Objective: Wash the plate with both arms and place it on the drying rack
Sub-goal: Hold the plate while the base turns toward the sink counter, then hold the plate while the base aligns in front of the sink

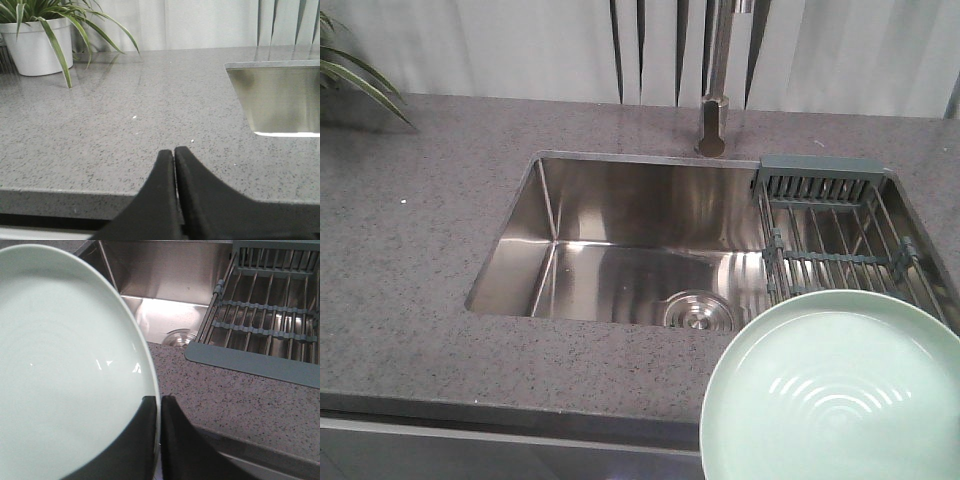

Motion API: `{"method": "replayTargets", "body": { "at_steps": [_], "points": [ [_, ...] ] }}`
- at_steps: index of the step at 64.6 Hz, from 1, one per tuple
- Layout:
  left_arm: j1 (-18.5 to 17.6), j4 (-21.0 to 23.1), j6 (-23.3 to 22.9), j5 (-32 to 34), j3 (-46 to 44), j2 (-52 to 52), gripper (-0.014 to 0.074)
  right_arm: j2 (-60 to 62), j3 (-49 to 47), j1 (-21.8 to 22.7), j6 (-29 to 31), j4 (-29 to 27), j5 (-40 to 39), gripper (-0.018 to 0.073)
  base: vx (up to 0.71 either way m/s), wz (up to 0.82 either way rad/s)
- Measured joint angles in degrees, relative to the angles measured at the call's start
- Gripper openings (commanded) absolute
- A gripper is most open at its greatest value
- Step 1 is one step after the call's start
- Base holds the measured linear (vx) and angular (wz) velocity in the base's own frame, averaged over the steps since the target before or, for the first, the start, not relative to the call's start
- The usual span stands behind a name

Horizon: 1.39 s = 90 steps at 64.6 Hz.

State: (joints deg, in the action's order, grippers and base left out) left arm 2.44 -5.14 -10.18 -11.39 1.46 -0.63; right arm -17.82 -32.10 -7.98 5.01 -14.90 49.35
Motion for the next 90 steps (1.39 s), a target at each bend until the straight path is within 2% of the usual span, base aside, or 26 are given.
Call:
{"method": "replayTargets", "body": {
  "at_steps": [90],
  "points": [
    [0.0, 0.0, 0.0, 0.0, 0.0, 0.0, -0.0006, 0.0, 0.0, 0.0, 0.0, 0.0, 0.0, -0.0001, 0.06, -0.04]
  ]
}}
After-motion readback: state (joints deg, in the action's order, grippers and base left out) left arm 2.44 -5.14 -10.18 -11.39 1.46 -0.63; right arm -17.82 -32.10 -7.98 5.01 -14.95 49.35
